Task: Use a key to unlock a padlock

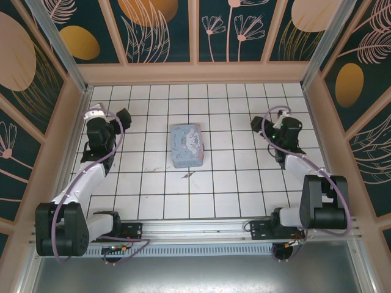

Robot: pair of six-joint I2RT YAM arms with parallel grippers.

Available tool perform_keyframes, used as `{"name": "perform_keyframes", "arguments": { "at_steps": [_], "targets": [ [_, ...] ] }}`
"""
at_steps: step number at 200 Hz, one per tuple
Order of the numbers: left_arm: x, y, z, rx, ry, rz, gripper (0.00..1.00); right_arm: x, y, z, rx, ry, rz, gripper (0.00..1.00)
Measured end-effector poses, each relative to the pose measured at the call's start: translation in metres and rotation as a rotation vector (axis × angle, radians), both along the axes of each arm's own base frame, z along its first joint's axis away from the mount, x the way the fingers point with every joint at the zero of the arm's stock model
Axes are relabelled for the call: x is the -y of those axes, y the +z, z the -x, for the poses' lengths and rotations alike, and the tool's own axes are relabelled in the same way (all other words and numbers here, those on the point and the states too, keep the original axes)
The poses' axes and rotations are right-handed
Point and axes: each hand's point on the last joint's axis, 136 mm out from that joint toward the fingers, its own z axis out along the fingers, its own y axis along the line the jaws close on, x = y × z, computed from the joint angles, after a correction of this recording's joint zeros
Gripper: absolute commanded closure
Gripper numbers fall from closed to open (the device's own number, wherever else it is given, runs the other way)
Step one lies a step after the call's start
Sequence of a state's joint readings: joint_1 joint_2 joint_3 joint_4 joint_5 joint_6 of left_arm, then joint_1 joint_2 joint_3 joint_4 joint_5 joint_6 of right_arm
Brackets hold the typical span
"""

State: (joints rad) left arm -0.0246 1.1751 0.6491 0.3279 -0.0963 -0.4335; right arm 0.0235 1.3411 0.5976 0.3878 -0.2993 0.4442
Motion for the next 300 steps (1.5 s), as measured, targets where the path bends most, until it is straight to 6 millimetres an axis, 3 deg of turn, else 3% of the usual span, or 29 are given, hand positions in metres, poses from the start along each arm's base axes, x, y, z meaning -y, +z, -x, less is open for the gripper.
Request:
{"name": "perform_keyframes", "arguments": {
  "at_steps": [23,47,73,109,150,198,250,300],
  "targets": [
    [0.018,-0.010,-0.004,-0.067,-0.047,0.084,0.01,-0.057,-0.002,0.020,-0.043,0.137,-0.043,0.15],
    [0.060,-0.030,-0.014,-0.160,-0.138,0.147,0.01,-0.107,-0.007,0.046,-0.084,0.254,-0.087,0.16],
    [0.106,-0.054,-0.025,-0.250,-0.227,0.208,0.01,-0.140,-0.016,0.067,-0.135,0.318,-0.113,0.16],
    [0.155,-0.081,-0.034,-0.342,-0.304,0.258,0.01,-0.173,-0.033,0.087,-0.202,0.368,-0.114,0.17],
    [0.200,-0.100,-0.043,-0.406,-0.377,0.310,0.01,-0.197,-0.053,0.106,-0.274,0.403,-0.108,0.19],
    [0.247,-0.123,-0.041,-0.485,-0.463,0.389,0.01,-0.218,-0.055,0.126,-0.302,0.441,-0.122,0.20],
    [0.304,-0.113,-0.054,-0.475,-0.575,0.469,0.01,-0.233,-0.055,0.141,-0.324,0.458,-0.143,0.25],
    [0.345,-0.094,-0.095,-0.423,-0.636,0.503,0.01,-0.242,-0.064,0.133,-0.352,0.433,-0.174,0.25]
  ]
}}
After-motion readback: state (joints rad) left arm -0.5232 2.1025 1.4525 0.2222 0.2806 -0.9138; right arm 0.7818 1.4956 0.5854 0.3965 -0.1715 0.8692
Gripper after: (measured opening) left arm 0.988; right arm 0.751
